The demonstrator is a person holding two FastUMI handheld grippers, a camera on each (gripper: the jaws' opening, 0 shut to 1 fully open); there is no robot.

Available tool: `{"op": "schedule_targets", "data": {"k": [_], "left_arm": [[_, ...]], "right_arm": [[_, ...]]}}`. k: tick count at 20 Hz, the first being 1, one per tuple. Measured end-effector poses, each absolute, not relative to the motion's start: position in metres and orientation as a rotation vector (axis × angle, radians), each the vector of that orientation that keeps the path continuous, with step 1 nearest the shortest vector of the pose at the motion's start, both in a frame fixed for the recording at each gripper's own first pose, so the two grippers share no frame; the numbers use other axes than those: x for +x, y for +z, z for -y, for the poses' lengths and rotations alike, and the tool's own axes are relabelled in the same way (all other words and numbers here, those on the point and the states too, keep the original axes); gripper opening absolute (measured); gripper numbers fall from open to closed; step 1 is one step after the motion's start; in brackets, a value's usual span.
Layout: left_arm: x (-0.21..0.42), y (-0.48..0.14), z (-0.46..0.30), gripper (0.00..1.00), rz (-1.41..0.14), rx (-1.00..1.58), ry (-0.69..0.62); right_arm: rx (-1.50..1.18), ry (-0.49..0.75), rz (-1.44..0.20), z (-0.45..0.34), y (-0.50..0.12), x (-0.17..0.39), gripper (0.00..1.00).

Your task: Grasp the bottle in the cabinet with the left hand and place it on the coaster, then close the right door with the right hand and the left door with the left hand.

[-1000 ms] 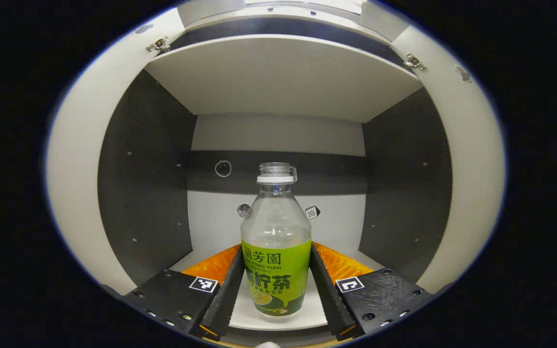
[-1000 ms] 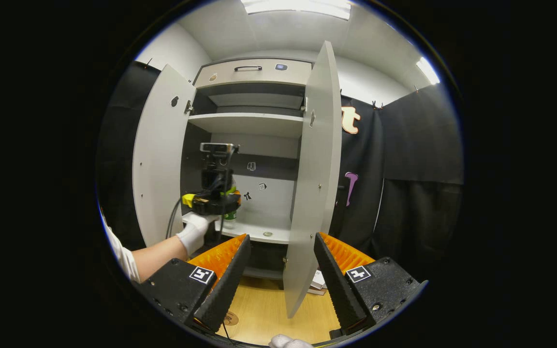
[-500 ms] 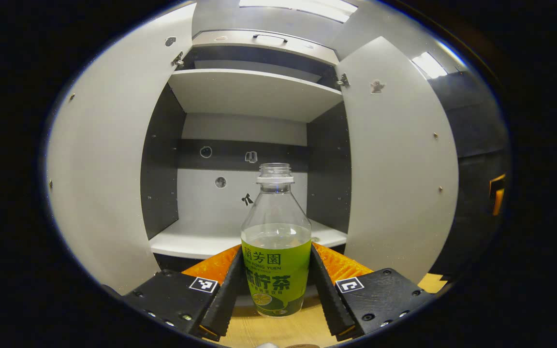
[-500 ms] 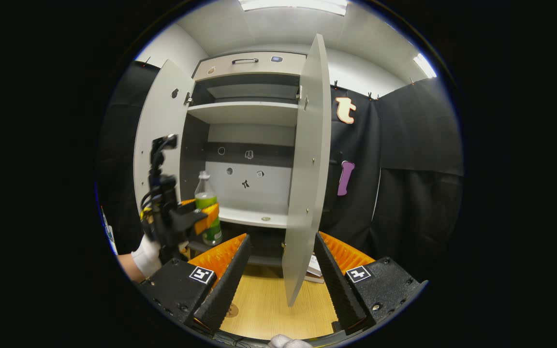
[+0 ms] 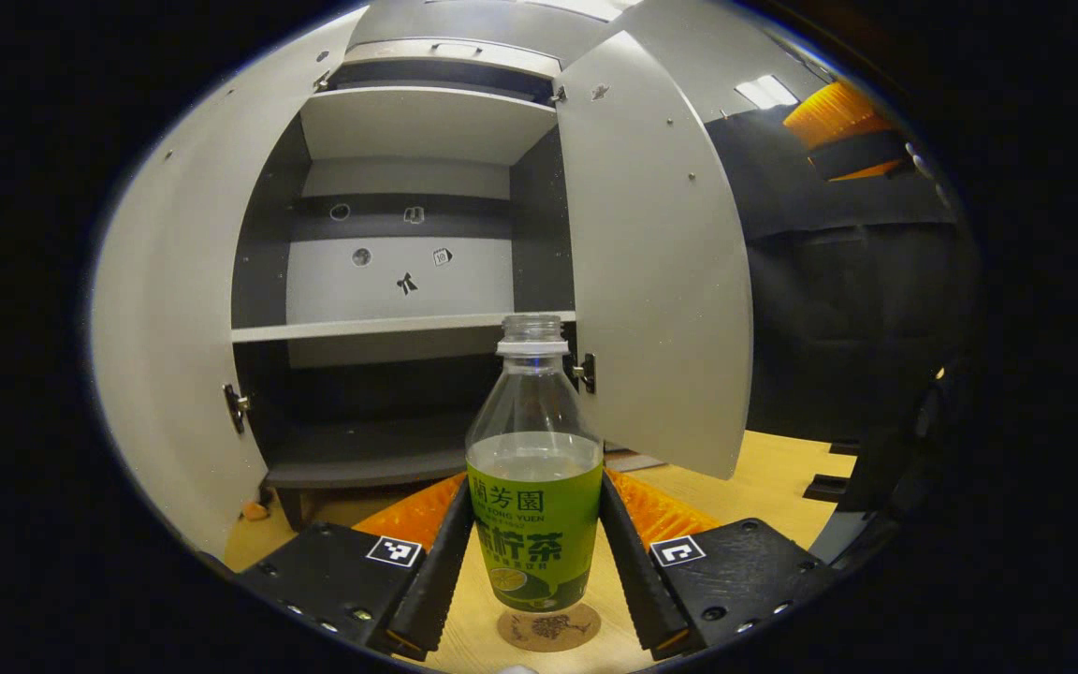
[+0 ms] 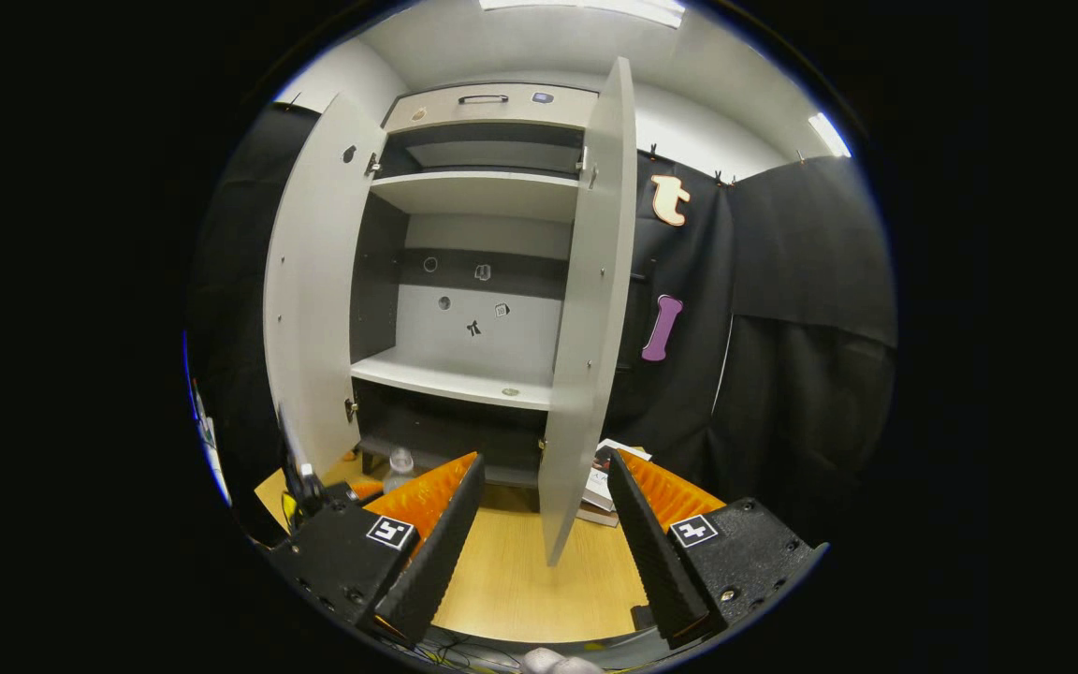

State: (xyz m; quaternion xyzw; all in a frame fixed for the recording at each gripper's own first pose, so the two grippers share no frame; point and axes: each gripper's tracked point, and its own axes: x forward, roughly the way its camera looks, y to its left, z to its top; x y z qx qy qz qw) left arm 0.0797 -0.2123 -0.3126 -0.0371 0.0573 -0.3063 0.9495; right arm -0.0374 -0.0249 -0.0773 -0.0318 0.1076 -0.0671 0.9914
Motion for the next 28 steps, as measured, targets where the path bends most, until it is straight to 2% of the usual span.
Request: {"op": "schedule_targets", "data": {"k": [11, 12, 13, 17, 18, 20, 28], "left_arm": [[0.074, -0.385, 0.207, 0.74, -0.160, -0.116, -0.604], [0.072, -0.389, 0.206, 0.78, -0.160, -0.112, -0.609], [0.067, -0.395, 0.207, 0.73, -0.169, -0.119, -0.617], [0.062, -0.404, 0.198, 0.78, -0.177, -0.117, -0.596], [0.063, -0.403, 0.196, 0.85, -0.181, -0.113, -0.587], [0.065, -0.389, 0.190, 0.97, -0.164, -0.106, -0.563], [0.065, -0.281, 0.166, 0.97, -0.051, -0.127, -0.489]], "right_arm": [[-0.084, -0.097, -0.271, 0.020, -0.097, -0.032, 0.82], [-0.088, -0.094, -0.268, 0.019, -0.097, -0.031, 0.82], [-0.095, -0.094, -0.270, 0.020, -0.098, -0.032, 0.82], [-0.109, -0.090, -0.279, 0.019, -0.100, -0.037, 0.82], [-0.109, -0.087, -0.277, 0.018, -0.099, -0.039, 0.82], [-0.109, -0.083, -0.273, 0.017, -0.098, -0.040, 0.82], [-0.086, -0.050, -0.214, 0.012, -0.079, -0.048, 0.82]]}}
